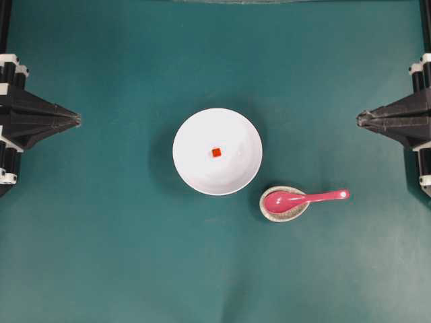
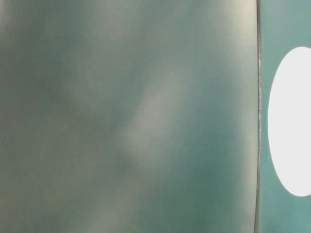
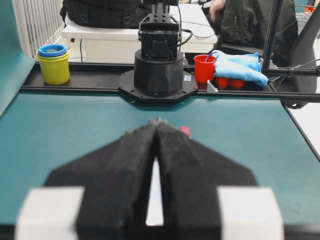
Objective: Grip the spoon and scoop the red block from the bowl with right arm.
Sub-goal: 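Move the right gripper toward the pink spoon handle in the small dish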
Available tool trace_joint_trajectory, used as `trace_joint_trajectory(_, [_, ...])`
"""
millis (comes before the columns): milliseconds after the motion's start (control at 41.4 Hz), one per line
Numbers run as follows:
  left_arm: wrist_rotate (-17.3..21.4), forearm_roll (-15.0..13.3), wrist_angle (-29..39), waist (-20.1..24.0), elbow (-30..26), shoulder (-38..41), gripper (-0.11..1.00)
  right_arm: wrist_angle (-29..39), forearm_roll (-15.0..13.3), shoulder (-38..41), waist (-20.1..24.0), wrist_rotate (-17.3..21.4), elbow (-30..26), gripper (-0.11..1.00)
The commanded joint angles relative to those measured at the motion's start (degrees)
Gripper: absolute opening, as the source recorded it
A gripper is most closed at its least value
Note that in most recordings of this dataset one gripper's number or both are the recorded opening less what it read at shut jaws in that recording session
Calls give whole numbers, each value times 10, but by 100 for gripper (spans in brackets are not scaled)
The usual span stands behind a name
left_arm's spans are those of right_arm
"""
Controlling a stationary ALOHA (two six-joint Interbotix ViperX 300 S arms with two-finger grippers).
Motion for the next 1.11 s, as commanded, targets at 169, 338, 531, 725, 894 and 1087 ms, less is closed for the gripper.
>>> trace_joint_trajectory(169, [-3, 3, 40, -1, -37, 40, 0, -3, 1, 33, 0, 2, -19, 0])
trace_joint_trajectory(338, [-3, 3, 53, -1, -38, 44, 0, -3, 5, 43, -1, 3, -21, 0])
trace_joint_trajectory(531, [-4, 3, 97, -2, -38, 36, 0, 0, 14, 42, 0, 7, -22, 0])
trace_joint_trajectory(725, [-4, 3, 150, -3, -39, 28, 0, 3, 14, 41, 3, 20, -25, 0])
trace_joint_trajectory(894, [-5, 3, 183, -3, -39, 24, 0, 11, 14, 40, 3, 21, -28, 0])
trace_joint_trajectory(1087, [-5, 3, 219, -3, -39, 20, 0, 13, 14, 40, 6, 21, -29, 1])
